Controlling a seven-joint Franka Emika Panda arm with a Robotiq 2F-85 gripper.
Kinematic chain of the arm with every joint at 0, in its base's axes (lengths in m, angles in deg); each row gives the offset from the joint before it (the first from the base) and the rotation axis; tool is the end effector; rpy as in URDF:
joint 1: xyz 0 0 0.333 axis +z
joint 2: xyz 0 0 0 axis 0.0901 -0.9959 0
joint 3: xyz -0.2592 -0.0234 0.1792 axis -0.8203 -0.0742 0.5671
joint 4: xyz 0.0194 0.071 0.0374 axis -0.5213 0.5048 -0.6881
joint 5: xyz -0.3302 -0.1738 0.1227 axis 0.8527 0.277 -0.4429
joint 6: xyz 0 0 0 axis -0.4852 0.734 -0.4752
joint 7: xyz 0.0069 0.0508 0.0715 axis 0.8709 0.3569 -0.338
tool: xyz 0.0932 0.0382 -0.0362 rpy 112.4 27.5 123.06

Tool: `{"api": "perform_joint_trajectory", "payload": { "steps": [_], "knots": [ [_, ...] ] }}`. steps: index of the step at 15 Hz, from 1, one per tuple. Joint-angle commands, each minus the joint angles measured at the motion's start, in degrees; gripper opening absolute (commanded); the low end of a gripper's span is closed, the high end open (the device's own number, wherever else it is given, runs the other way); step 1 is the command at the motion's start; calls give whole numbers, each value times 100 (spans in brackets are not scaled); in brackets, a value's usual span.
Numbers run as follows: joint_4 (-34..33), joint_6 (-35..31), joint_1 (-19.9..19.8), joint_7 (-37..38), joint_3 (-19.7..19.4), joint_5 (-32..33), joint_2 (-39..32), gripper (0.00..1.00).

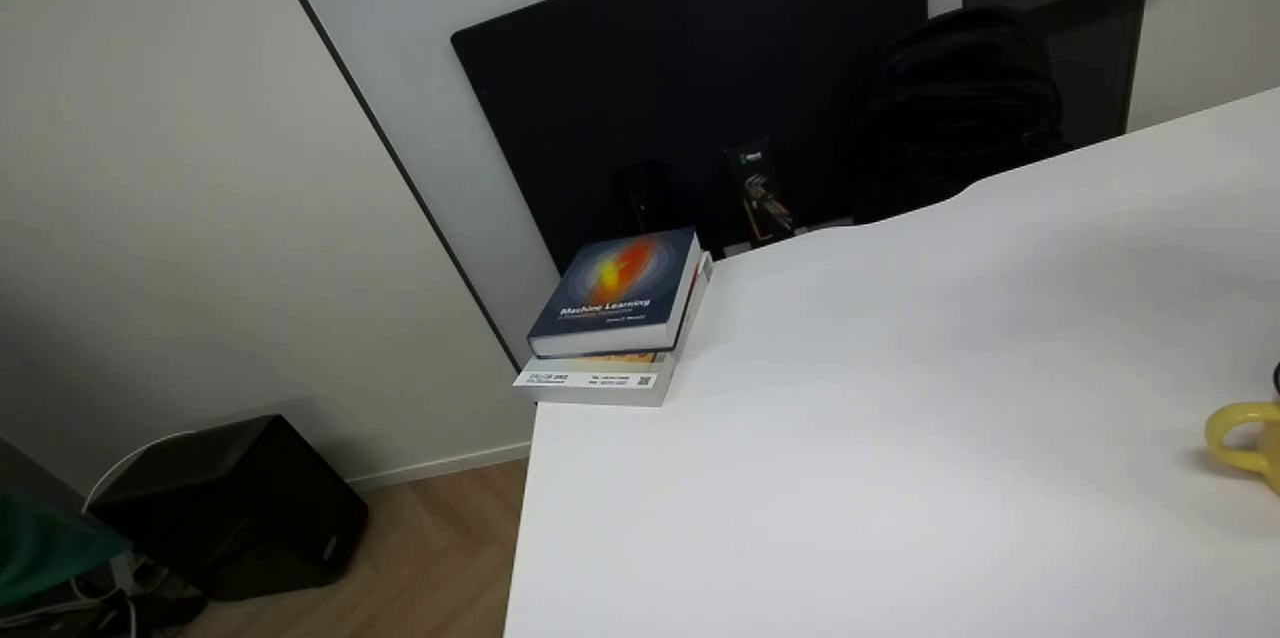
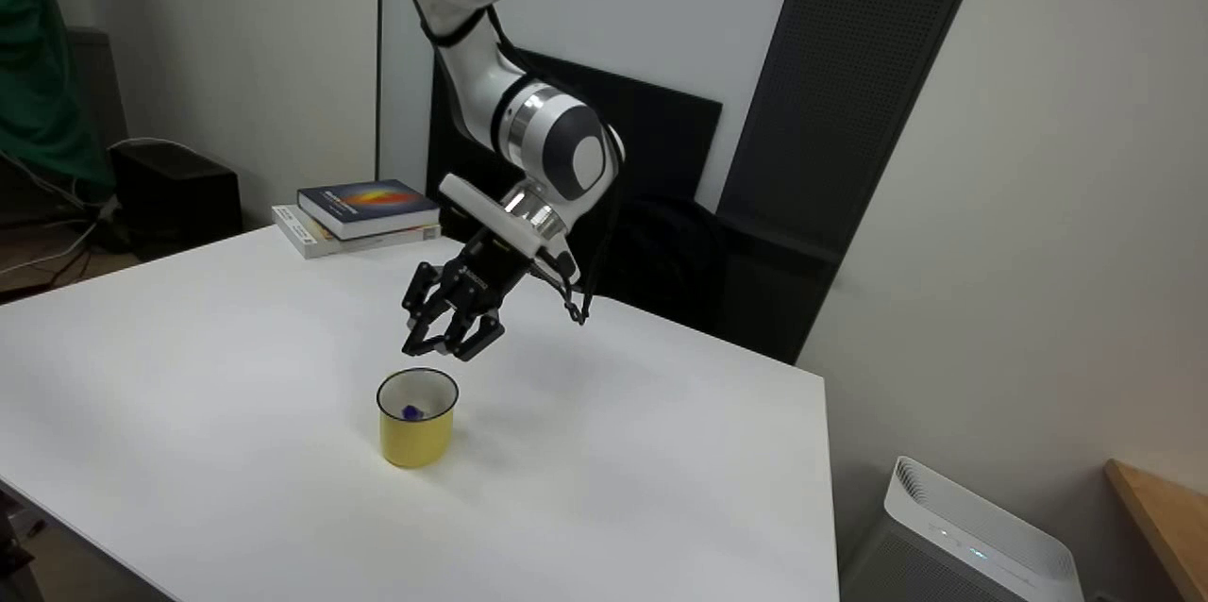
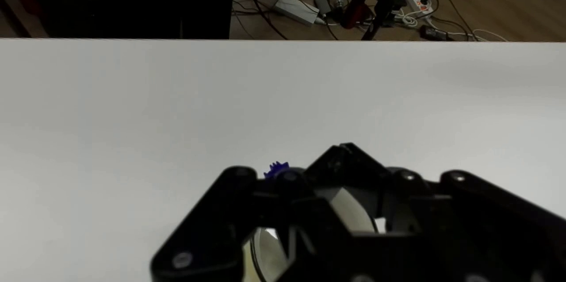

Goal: Pick up the marker from the cup and put it on the table

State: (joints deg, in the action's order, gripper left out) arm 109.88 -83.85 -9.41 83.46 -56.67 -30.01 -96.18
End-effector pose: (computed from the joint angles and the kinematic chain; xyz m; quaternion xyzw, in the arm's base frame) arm 0.5791 -0.0215 0.1587 -0.9182 0.0317 0.3738 0.1270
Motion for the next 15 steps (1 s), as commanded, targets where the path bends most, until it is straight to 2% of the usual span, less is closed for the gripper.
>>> {"api": "perform_joint_trajectory", "payload": {
  "steps": [1,10,12,15],
  "knots": [
    [138,103,25,54,-17,137,195,33],
    [411,-268,-82,-771,18,624,70,94],
    [464,-383,-109,-907,33,664,38,100],
    [490,-466,-137,-1049,50,692,-52,100]
  ]
}}
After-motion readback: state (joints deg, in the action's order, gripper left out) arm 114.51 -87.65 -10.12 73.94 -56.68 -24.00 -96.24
